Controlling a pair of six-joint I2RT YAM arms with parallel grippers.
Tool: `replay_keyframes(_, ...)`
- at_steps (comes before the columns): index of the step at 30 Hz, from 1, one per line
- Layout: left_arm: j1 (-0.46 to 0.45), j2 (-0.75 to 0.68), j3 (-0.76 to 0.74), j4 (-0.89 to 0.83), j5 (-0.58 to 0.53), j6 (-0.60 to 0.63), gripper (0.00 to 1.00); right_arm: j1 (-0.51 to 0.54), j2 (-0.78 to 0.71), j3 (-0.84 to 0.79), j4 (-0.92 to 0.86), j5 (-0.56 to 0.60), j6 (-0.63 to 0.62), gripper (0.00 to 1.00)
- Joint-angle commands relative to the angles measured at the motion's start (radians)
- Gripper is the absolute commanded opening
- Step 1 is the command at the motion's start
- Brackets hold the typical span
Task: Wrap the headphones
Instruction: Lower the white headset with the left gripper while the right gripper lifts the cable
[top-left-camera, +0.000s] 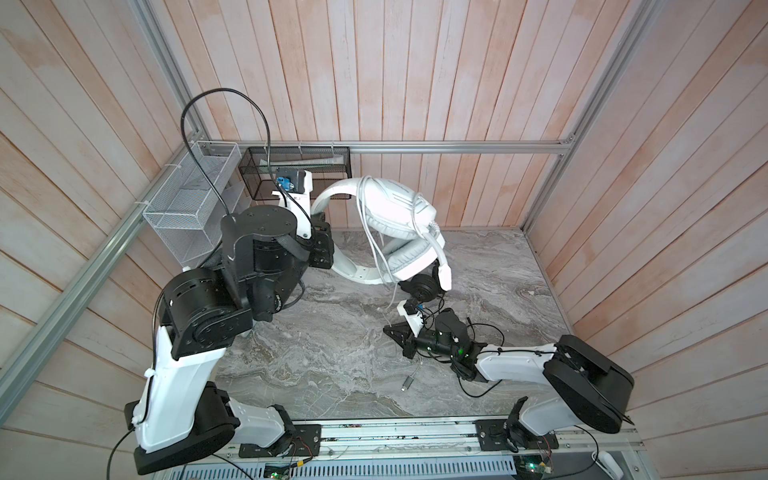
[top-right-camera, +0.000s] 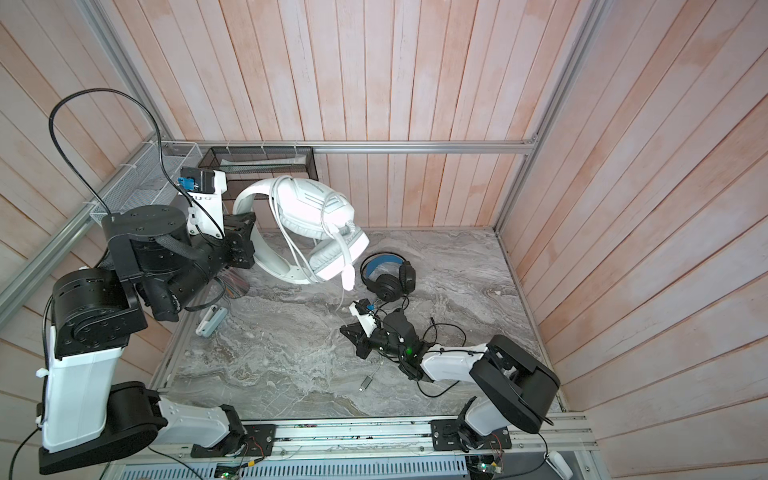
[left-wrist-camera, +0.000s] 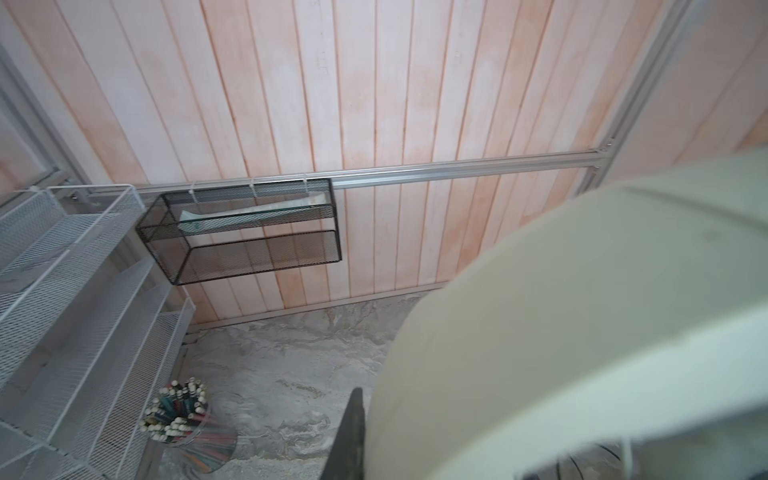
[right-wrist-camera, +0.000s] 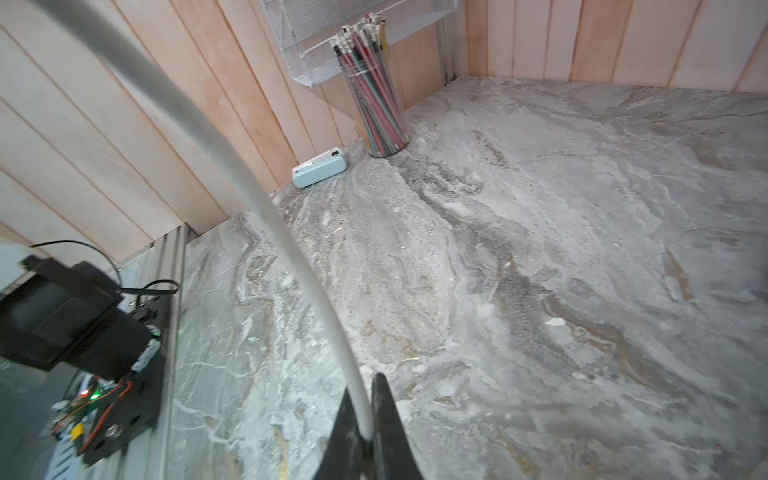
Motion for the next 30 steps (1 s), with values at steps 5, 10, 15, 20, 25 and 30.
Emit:
replay_keyframes(5, 0.341, -0.006, -0.127, 0.195, 0.274, -0.076, 0.0, 0.203, -0.209, -0.029, -0.3, 0.155, -0.09, 0.0)
replay_keyframes(10, 0.442, 0.036, -0.22, 0.241, 0.272, -0.078, 0.0, 0.314, -0.322, -0.016, -0.455, 0.184, -0.082, 0.0)
replay_keyframes(15, 0.46, 0.031, -0.438, 0.351, 0.192, -0.036, 0.0, 0.421, -0.401, 0.125, -0.69, 0.261, -0.157, 0.0)
replay_keyframes(20, 0.47, 0.026, -0.64, 0.431, 0.162, -0.013, 0.0, 0.448, -0.457, 0.333, -0.936, 0.27, -0.259, 0.0)
replay_keyframes(25, 0.459, -0.002, -0.842, 0.505, 0.176, -0.017, 0.0, 0.449, -0.488, 0.522, -1.126, 0.334, -0.35, 0.0)
replay_keyframes(30, 0.295, -0.042, -1.04, 0.601, 0.0, 0.071, 0.0, 0.45, -0.484, 0.665, -1.256, 0.438, -0.431, 0.0)
